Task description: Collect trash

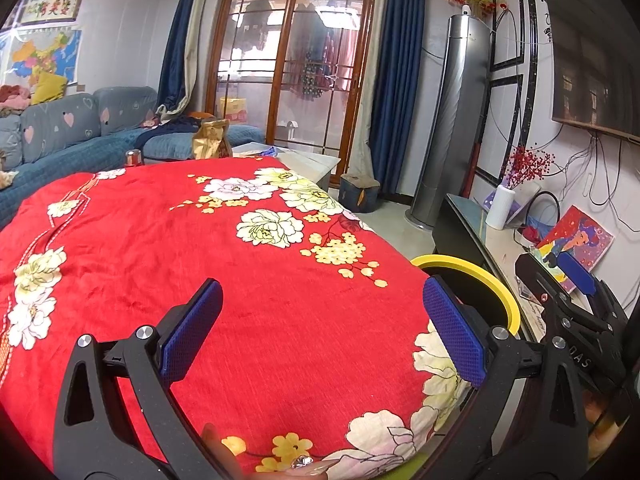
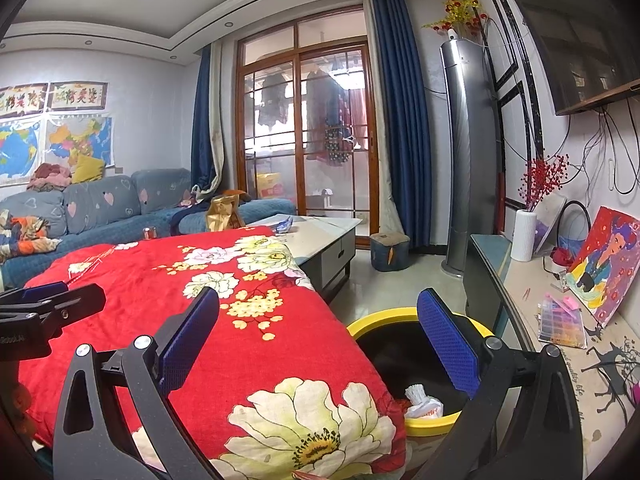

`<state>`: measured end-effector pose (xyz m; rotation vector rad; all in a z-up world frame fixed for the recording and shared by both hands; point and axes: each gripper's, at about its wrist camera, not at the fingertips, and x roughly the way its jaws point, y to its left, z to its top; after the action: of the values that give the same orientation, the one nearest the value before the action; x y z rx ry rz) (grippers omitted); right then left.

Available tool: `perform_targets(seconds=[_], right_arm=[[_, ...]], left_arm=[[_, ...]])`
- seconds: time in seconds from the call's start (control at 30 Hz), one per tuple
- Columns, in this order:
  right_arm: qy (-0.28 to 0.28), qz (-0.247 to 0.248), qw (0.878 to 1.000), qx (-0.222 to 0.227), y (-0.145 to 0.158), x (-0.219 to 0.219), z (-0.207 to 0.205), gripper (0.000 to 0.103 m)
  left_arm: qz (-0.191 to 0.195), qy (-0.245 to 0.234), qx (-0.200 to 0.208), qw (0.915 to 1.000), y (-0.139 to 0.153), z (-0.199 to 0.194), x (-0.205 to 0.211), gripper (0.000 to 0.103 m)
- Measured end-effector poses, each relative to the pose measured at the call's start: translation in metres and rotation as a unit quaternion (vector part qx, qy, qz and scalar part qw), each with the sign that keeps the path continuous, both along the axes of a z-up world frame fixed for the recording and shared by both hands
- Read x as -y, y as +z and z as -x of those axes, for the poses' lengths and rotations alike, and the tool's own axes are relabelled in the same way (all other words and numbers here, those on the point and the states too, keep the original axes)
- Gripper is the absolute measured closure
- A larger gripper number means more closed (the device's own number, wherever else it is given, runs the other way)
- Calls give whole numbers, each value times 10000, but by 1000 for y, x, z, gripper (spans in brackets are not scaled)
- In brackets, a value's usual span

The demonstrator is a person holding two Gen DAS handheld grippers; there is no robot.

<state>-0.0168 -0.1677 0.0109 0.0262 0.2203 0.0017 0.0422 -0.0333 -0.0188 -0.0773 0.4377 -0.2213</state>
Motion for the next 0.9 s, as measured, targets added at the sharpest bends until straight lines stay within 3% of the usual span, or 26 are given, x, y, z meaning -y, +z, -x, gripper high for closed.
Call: perform_targets(seconds=[0.67,0.9], right_arm=[[-16,-28,10000,-25,-2,1,0,7],[-1,-34,9997,-227,-5,-3,-9,6]], left_arm=[[-10,21,-19,10000,-5,2,1,11],[184,44,-299,9994,-17,-7,-7,11]])
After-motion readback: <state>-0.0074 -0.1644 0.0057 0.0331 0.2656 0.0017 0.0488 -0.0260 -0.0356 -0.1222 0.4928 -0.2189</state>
